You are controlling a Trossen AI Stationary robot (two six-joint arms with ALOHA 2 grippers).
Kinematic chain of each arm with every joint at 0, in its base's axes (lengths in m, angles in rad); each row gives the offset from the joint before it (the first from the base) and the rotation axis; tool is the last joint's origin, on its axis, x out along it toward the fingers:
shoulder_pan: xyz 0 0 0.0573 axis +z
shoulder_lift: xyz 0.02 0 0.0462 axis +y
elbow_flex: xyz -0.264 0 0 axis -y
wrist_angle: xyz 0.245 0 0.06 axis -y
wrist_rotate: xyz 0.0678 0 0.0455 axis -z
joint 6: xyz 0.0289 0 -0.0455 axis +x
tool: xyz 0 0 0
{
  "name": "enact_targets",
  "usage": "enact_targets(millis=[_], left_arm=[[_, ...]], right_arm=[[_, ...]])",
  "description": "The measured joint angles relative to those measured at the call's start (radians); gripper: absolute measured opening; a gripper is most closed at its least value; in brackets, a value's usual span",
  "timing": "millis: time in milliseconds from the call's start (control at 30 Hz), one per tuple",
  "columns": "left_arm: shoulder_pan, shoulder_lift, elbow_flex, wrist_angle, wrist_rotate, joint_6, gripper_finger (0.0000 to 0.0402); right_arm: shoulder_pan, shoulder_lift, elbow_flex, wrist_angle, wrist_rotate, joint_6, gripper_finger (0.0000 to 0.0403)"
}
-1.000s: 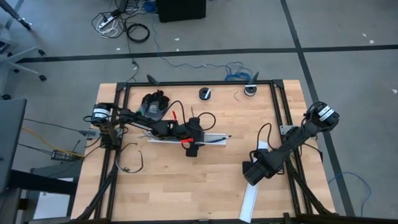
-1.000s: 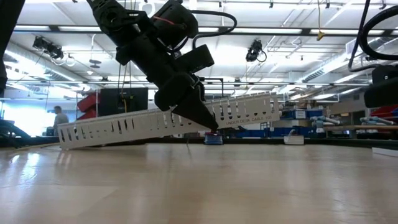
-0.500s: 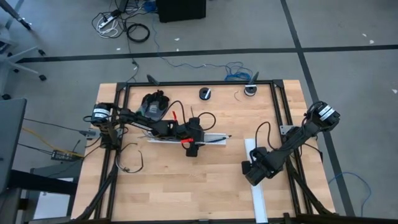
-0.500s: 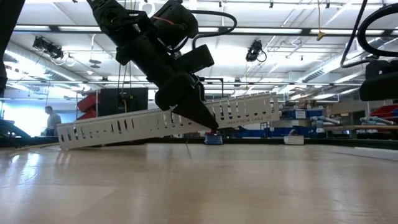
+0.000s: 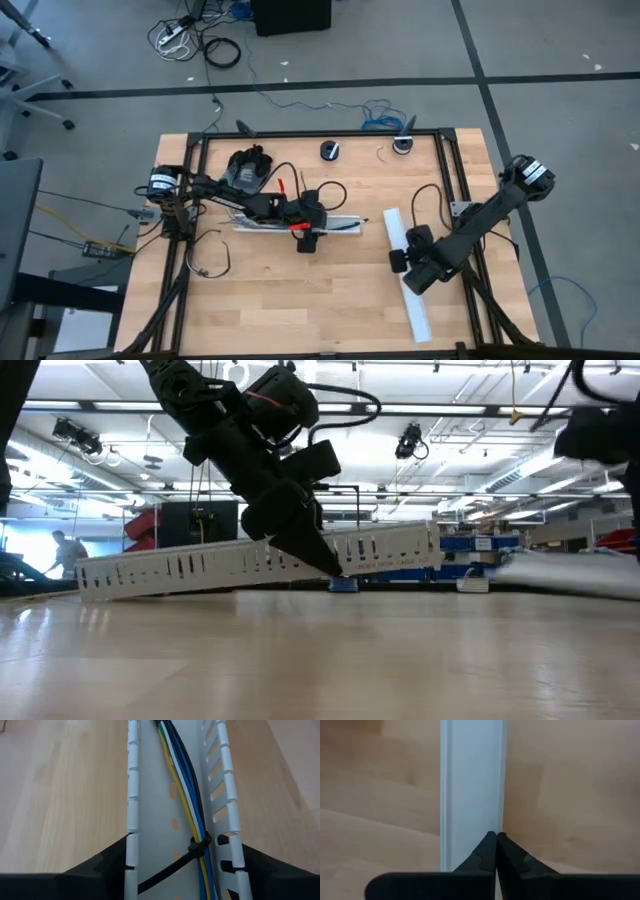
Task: Ziptie cables
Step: Close the white cable duct
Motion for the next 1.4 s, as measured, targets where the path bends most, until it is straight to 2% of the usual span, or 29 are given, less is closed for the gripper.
enact_targets(millis=[167,433,633,867,1033,1233,1400], left_arm=[[0.004,0.0,0.0,0.004,0.066,-0.023,0.0243],[0.004,0.0,0.0,0.055,0.274,-0.034,0.0243],[0.02,0.0,0.0,0.074,0.34,-0.053,0.0243],[0.025,0.0,0.0,0.194,0.497,-0.098,0.0243],[0.028,0.0,-0.003,0.218,0.517,-0.103,0.0243],[0.054,0.01,-0.07,0.343,0.521,-0.135,0.0243],[0.079,0.046,-0.118,0.413,0.525,-0.154,0.0243]], right_arm=[[0.05,-0.081,0.019,-0.172,0.113,0.017,0.0001],[0.141,-0.149,0.02,-0.272,0.514,0.01,0.0001],[0.195,-0.156,0.02,-0.36,0.766,0.009,0.0001],[0.208,-0.173,0.02,-0.439,1.028,0.008,0.0],[0.209,-0.186,0.021,-0.486,1.137,-0.008,0.0],[0.225,-0.256,0.021,-0.578,1.219,-0.011,0.0],[0.229,-0.337,0.022,-0.578,1.235,-0.137,0.0]])
